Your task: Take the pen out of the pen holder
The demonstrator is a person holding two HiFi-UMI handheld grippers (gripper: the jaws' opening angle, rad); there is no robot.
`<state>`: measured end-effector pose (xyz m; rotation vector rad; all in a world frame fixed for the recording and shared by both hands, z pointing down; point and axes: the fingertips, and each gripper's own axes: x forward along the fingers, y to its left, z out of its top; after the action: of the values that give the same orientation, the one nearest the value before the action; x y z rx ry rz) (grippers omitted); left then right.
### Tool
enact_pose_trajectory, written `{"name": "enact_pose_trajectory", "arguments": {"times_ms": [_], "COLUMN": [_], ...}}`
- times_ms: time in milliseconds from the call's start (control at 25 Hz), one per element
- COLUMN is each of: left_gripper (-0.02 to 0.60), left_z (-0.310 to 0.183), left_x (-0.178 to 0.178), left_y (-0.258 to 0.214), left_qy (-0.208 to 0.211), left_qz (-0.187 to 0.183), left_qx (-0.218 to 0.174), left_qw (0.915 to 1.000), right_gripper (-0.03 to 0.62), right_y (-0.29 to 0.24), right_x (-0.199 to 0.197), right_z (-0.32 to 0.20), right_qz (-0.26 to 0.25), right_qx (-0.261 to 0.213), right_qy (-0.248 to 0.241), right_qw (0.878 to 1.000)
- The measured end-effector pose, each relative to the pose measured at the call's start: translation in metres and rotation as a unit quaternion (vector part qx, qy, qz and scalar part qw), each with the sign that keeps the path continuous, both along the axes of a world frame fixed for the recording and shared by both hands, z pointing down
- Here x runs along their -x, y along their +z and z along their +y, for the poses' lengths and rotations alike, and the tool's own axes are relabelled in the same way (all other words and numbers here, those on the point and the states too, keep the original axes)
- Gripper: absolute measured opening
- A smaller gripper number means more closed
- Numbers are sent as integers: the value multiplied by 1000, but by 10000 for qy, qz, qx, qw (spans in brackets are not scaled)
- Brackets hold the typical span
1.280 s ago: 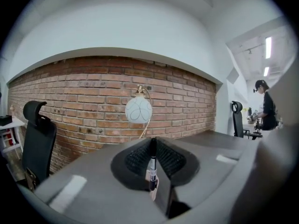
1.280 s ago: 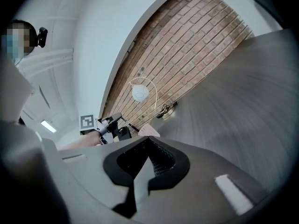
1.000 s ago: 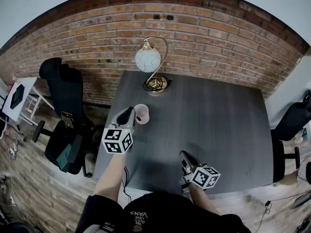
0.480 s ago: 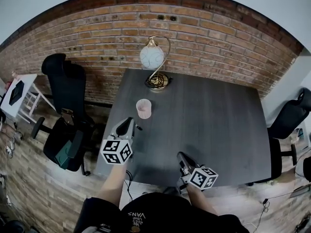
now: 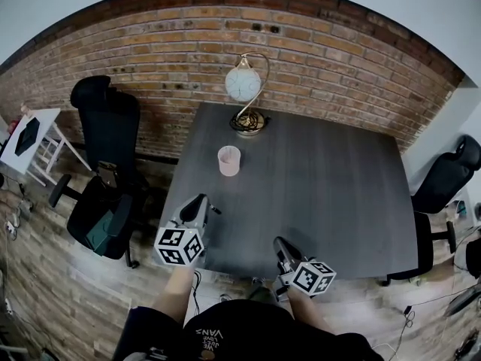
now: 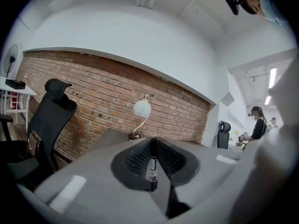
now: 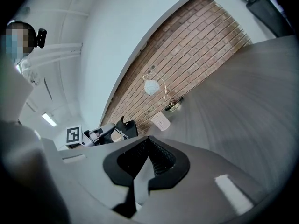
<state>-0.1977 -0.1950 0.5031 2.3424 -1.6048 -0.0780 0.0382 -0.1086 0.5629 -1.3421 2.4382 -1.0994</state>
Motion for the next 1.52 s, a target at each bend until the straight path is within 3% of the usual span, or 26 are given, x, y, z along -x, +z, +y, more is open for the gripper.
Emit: {"name": "enact_pose_trajectory", "arguments": {"times_ms": [720, 1520], "left_gripper": [81, 81], "left_z": [101, 153], "left_x": [36, 56], "left_y": [40, 64], "left_qy": [-187, -261], "left_qz": [297, 422], "left_qx": [437, 698], "left_qw": [9984, 9963], "right_gripper": [0, 0], "right_y": [0, 15], "right_x": [48, 94], "right_z": [37, 57], "right_qz": [60, 301], "right_qx": [-128, -17], "right_qy": [-199, -681], "right_qw": [9997, 9972]}}
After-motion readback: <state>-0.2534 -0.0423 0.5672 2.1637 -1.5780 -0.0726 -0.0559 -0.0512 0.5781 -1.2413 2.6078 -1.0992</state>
